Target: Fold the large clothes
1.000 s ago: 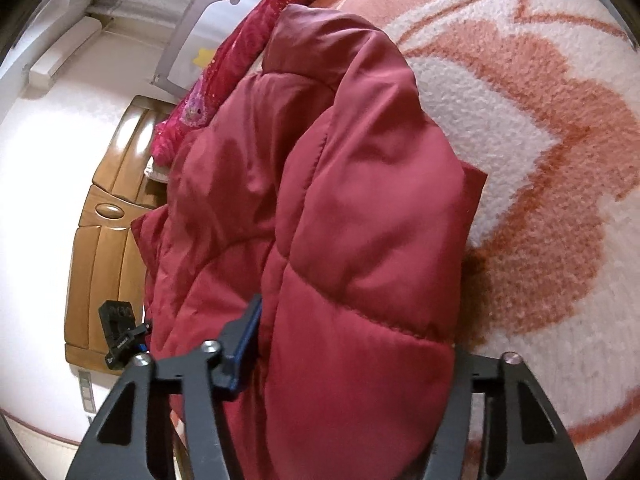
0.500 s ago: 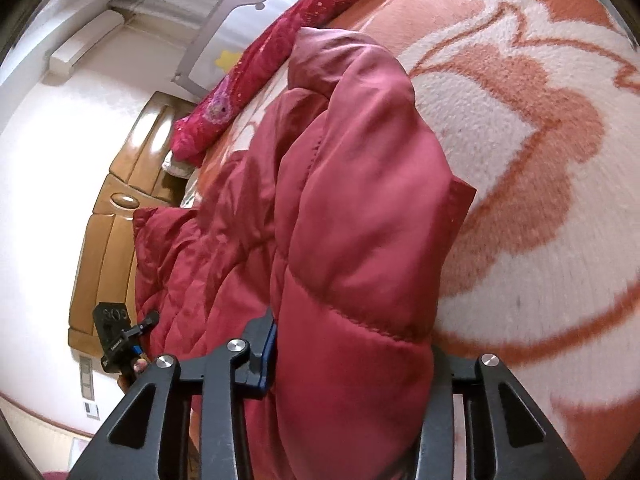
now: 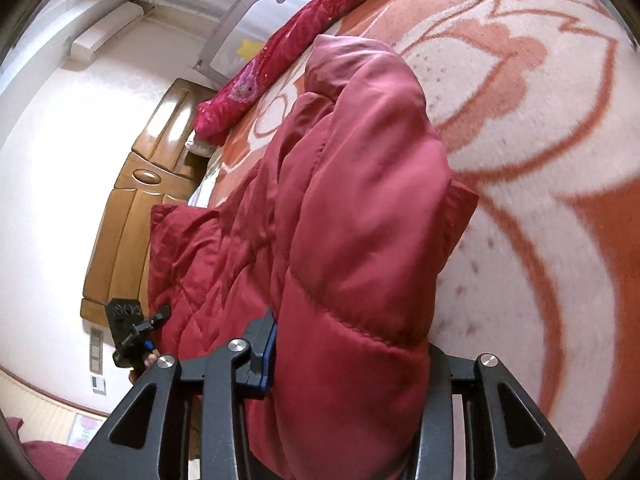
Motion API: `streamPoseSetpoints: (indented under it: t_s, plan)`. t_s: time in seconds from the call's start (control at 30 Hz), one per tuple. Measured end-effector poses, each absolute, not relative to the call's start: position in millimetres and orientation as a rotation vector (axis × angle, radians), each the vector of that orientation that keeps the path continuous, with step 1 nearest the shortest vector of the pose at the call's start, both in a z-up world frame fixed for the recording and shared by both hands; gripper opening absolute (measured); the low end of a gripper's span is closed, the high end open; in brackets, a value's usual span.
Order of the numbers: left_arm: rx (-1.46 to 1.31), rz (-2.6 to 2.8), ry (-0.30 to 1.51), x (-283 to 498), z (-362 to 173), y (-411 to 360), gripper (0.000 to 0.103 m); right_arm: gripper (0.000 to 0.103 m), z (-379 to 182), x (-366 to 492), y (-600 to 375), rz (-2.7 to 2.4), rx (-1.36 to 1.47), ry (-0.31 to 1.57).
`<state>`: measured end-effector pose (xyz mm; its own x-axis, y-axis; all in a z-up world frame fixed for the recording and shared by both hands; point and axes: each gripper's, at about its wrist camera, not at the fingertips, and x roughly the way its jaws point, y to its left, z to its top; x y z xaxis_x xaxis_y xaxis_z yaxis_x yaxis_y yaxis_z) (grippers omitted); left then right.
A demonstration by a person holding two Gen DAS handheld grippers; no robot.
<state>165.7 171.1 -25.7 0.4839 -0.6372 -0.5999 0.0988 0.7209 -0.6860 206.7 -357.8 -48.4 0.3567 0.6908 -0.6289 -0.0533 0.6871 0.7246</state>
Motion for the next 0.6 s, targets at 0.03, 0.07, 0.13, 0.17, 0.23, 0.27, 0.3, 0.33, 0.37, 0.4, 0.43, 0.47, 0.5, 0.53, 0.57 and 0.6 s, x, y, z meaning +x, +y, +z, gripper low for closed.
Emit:
streamPoseSetpoints:
  t_s: [0.03,0.07,0.13,0.17,0.23,0.27,0.3,0.33,0.37,0.4,0.43,0.47,0.5,0.53,0.57,0.6]
  plan:
    - [-0.635,-0.486,0.970,163,-25,172,0.043,0.040,-49,200,-359,0.531,0.683,1.111]
    - [-0.638,-0.484,0.969,157,-26,172,0.043,0.040,-49,194,-359,0.529,0.686,1.110]
    - [-0.638,-0.480,0.970,149,-28,174,0.043,0.040,-52,185,-356,0.526,0.689,1.110]
    - [-0.642,-0.479,0.974,148,-29,173,0.043,0.040,-54,181,-358,0.523,0.696,1.113]
    - [-0.651,-0.481,0.979,148,-31,175,0.043,0.040,-57,177,-355,0.517,0.712,1.114]
    - [-0.652,-0.482,0.981,148,-31,175,0.043,0.040,-58,175,-356,0.516,0.720,1.115]
    - [-0.649,-0.485,0.980,146,-32,177,0.043,0.040,-59,173,-358,0.514,0.726,1.112]
    - [-0.644,-0.486,0.978,142,-33,178,0.043,0.040,-60,171,-358,0.512,0.723,1.110]
    - [-0.640,-0.486,0.978,141,-33,178,0.043,0.040,-61,170,-358,0.508,0.718,1.110]
    - [-0.635,-0.480,0.980,142,-35,178,0.043,0.040,-61,171,-356,0.503,0.716,1.110]
    - [-0.631,-0.471,0.983,143,-36,179,0.043,0.041,-62,173,-356,0.498,0.715,1.111]
    - [-0.629,-0.461,0.988,142,-40,180,0.044,0.041,-65,174,-357,0.488,0.712,1.111]
    - [-0.628,-0.452,0.992,142,-43,181,0.044,0.041,-65,174,-355,0.479,0.708,1.112]
    - [-0.630,-0.443,0.996,141,-45,182,0.044,0.042,-67,175,-355,0.470,0.706,1.112]
    - [-0.632,-0.434,1.000,141,-48,183,0.044,0.042,-69,176,-355,0.461,0.703,1.112]
    - [-0.630,-0.423,1.003,141,-51,183,0.044,0.043,-70,175,-355,0.455,0.698,1.112]
